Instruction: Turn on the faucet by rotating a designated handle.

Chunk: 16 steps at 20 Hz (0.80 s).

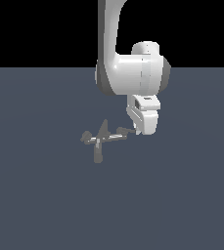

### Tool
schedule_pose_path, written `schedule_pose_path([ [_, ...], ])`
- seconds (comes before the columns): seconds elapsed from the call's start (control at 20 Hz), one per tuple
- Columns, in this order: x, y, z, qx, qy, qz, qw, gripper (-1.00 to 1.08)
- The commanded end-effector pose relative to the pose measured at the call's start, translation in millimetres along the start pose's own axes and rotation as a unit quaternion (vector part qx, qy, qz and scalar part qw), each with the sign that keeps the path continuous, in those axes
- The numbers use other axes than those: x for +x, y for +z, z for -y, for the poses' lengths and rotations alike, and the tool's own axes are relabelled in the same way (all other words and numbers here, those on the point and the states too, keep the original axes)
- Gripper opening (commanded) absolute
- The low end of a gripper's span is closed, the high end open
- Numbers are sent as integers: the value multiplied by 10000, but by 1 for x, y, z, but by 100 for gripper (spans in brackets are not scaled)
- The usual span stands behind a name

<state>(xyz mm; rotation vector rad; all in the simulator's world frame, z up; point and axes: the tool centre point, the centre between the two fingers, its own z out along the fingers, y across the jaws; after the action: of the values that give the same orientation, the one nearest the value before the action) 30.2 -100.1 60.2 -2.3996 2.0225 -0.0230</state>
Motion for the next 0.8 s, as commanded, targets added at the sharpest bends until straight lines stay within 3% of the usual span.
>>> schedule_pose_path([
  [0.0,-17,-1,-3,-4,-89,32,10000,-100],
  [0.4,-34,-1,-23,-55,-88,45,9999,-100],
  [0.45,-13,-1,-24,-44,62,-3,10000,-100],
  [0.75,-58,-1,-21,-56,-53,35,10000,-100],
])
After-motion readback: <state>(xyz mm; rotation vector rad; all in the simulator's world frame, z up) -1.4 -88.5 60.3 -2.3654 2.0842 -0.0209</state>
